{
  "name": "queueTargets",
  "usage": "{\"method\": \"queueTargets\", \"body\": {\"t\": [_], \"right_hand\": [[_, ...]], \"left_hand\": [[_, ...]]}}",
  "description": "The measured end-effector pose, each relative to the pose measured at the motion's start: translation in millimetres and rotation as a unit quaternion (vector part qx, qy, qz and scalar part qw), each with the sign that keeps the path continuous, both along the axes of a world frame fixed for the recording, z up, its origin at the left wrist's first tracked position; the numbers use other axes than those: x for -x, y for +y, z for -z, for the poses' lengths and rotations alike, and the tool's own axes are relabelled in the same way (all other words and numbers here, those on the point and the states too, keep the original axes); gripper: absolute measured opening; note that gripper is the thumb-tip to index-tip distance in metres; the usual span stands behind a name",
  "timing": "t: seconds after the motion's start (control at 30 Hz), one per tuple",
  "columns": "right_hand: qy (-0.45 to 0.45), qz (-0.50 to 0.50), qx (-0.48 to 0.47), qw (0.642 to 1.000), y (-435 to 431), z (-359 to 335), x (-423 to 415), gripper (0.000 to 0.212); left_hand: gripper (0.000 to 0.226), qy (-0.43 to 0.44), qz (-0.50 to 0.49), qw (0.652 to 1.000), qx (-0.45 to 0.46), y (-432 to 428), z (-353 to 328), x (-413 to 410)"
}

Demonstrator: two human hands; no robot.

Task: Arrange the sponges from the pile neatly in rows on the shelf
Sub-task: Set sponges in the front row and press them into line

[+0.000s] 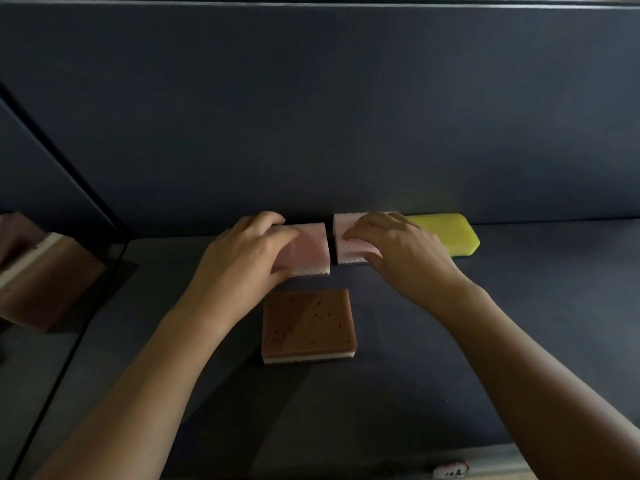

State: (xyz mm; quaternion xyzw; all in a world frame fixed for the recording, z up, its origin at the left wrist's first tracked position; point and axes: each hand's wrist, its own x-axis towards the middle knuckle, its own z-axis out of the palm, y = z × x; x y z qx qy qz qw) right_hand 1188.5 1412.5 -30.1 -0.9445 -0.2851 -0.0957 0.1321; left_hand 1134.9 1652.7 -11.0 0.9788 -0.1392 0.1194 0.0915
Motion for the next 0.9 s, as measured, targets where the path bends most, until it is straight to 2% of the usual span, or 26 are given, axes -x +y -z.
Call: {"method": "queueTargets", "body": {"t": [0.2,0.9], "right_hand": [[-0.017,-0.001,-0.006,1.0,0.4,4.4,-0.5,0.05],[-0.007,0.009,0.002,1.0,3.7,3.3,-2.9,0.046]], "left_hand": [[0.034,0.002,0.021,1.0,0.001,-5.6,1.8,-5.9],[0.04,0.002,0.026,0.999,0.019,-14.0,9.1,-22.6]]}}
